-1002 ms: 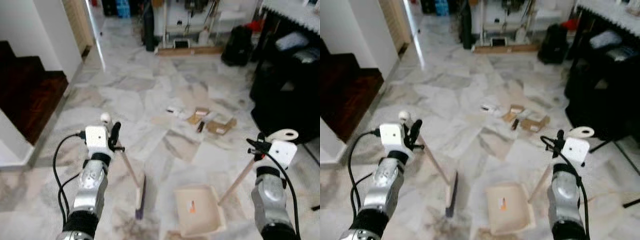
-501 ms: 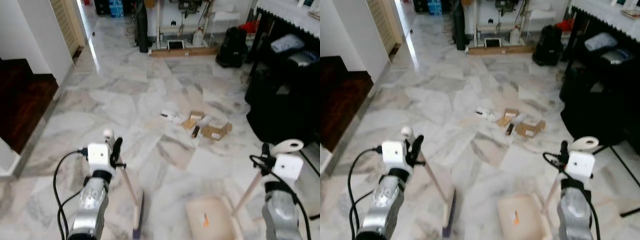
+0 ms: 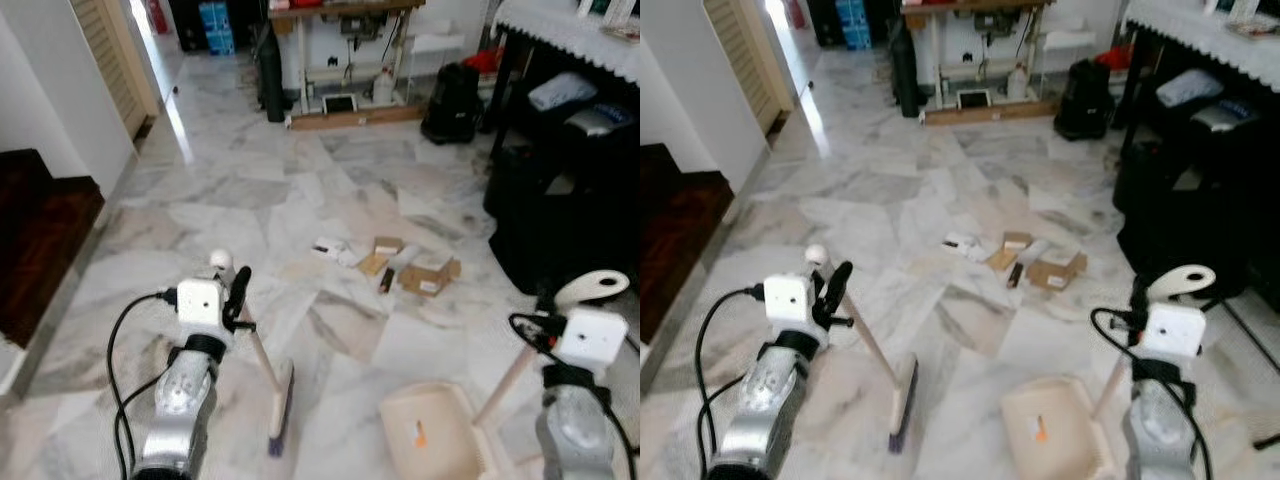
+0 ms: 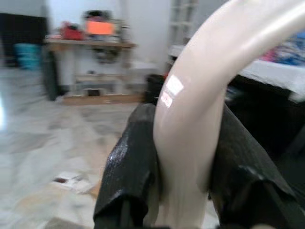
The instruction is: Sweep floor
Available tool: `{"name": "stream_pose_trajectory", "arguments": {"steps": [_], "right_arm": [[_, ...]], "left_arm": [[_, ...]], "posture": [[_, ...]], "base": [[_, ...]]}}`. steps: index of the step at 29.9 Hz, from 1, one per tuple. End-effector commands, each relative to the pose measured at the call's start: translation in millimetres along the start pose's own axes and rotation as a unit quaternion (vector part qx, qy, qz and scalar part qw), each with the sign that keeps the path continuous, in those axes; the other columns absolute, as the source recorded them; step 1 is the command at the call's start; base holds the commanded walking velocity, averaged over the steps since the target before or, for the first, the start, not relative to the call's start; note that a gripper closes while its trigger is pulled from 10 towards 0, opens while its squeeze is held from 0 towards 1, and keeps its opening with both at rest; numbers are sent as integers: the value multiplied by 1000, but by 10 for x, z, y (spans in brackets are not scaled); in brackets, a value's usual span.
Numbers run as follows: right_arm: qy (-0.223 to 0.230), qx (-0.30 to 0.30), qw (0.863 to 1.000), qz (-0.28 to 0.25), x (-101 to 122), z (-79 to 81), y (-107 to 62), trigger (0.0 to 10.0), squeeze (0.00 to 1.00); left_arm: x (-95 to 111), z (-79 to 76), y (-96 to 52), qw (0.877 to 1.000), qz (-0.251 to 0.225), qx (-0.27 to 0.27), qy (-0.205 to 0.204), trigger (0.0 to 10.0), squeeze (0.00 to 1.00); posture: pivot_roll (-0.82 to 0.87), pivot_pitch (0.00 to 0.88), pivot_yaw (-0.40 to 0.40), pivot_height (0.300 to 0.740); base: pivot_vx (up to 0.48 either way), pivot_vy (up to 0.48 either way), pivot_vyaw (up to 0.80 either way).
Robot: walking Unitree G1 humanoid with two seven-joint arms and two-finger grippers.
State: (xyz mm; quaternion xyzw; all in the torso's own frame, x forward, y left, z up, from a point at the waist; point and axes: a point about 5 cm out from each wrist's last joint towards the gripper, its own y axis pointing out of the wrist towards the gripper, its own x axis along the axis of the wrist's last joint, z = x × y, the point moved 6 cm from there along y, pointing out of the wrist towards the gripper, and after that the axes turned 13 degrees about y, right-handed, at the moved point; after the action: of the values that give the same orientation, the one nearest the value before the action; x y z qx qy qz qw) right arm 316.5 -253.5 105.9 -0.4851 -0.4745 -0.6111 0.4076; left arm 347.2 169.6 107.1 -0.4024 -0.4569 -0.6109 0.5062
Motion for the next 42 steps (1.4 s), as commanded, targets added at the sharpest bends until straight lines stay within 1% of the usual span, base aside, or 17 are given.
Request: {"name": "stream_pose_trajectory", "arguments": {"steps": [1,3,6,9,13,16,22,25,27,36,42], "right_arm": [[-4,6,1000,-19,126,11,47,10000,0],[7,5,1000,-15,128,9,67,10000,0],[12,1,1000,-17,133,19,86,10000,0],[18,1,1000,-13,119,70,103,10000,0],[19,13,1000,2,31,156,118,10000,0],[18,16,1000,-2,65,178,170,10000,0],[17,11,1000,-10,144,133,213,10000,0],[17,9,1000,-10,147,121,216,10000,0],[14,0,1000,-11,160,69,241,10000,0],[18,-4,1000,-17,215,76,287,10000,0],[12,9,1000,-14,200,158,282,10000,0]], "left_arm": [[34,76,23,1000,-6,17,6,10000,0],[61,44,19,1000,-8,16,2,10000,0],[63,45,34,1000,-8,16,1,10000,0],[69,59,87,1000,-8,17,-3,10000,0],[98,48,161,1000,-14,20,-7,10000,0],[146,31,213,999,-20,23,-12,10000,0],[164,-20,234,1000,-22,14,-15,10000,0],[168,-18,239,1000,-23,14,-14,10000,0],[179,31,252,999,-26,24,-13,10000,0],[175,80,244,999,-23,27,-8,10000,0],[187,98,251,999,-24,29,-7,10000,0]], "posture": [[-160,0,28,740],[-155,0,30,740],[-156,0,31,740],[-148,0,21,740],[-146,0,6,740],[-152,0,9,740],[-156,0,9,740],[-156,0,9,740],[-146,0,-1,740],[-144,0,6,740],[-136,0,7,740]], "base": [[296,0,0],[300,0,0],[300,0,0],[303,0,0],[320,0,0],[331,0,0],[331,0,0],[330,0,0],[334,0,0],[331,0,0],[331,0,0]]}}
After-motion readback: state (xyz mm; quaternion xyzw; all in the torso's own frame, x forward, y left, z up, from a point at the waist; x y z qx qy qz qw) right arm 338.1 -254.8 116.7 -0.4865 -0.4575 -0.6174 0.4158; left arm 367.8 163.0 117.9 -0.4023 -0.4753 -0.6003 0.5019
